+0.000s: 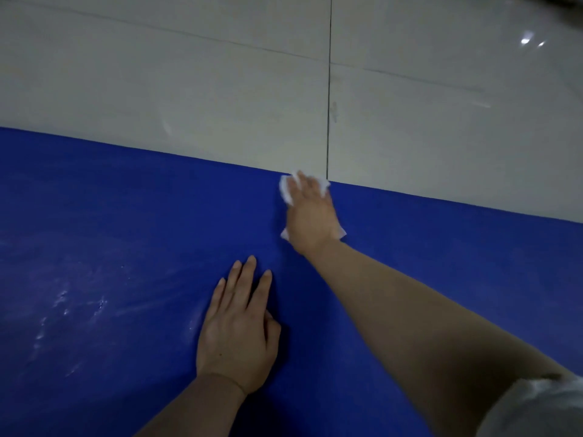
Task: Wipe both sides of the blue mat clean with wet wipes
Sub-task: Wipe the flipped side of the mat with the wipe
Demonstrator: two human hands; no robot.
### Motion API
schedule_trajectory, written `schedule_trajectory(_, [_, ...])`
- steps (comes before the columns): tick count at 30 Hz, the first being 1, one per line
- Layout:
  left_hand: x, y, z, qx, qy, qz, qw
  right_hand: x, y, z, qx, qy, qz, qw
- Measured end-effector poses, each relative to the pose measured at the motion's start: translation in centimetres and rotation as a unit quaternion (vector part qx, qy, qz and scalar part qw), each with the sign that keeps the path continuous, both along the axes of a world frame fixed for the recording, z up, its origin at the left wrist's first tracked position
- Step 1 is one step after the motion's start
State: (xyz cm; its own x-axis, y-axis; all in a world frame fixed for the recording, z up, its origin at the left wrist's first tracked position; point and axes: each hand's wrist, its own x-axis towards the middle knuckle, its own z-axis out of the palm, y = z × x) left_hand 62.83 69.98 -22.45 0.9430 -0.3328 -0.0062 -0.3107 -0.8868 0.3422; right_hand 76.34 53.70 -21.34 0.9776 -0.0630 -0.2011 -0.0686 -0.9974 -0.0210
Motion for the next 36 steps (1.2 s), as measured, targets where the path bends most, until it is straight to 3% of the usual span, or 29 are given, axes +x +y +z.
schedule_trajectory(2, [0.1, 0.1, 0.0, 0.000, -0.001, 0.000, 1.000, 0.7, -0.4, 0.2, -0.014, -0.006, -0.117, 0.993])
schedule_trajectory(3, [0.1, 0.1, -0.1, 0.003, -0.001, -0.003, 1.000, 1.2, 0.3, 0.5, -0.024, -0.008, -0.130, 0.991])
schedule_trajectory(7, [0.3, 0.2, -0.1, -0.008, 0.000, -0.008, 1.000, 1.4, 6.4, 0.8, -0.003, -0.036, 0.119, 0.992])
schedule_trajectory(10, [0.3, 0.2, 0.0, -0.002, -0.002, -0.005, 1.000, 0.3, 3.7, 0.9, -0.059, -0.069, 0.167, 0.982])
schedule_trajectory(12, [0.3, 0.1, -0.1, 0.002, -0.008, -0.001, 1.000, -0.5, -1.2, 0.6, -0.118, -0.054, 0.134, 0.982])
schedule_trajectory(15, [0.3, 0.1, -0.3, 0.007, -0.012, 0.004, 1.000, -2.2, -6.8, 1.8, -0.141, -0.004, -0.058, 0.988])
schedule_trajectory(16, [0.3, 0.1, -0.3, 0.010, -0.011, 0.003, 1.000, -2.5, -6.4, 1.9, -0.140, -0.004, -0.081, 0.987])
schedule_trajectory(21, [0.4, 0.2, -0.1, 0.019, -0.002, 0.003, 1.000, -3.2, -2.2, 0.5, 0.024, -0.045, -0.002, 0.999])
schedule_trajectory(26, [0.4, 0.1, -0.1, 0.017, 0.001, -0.003, 1.000, -5.1, -9.5, -0.1, 0.041, -0.055, -0.132, 0.989])
schedule_trajectory(36, [3.7, -6.3, 0.2, 0.021, -0.052, -0.020, 0.998, -5.1, -9.5, -0.5, 0.058, -0.074, -0.113, 0.989])
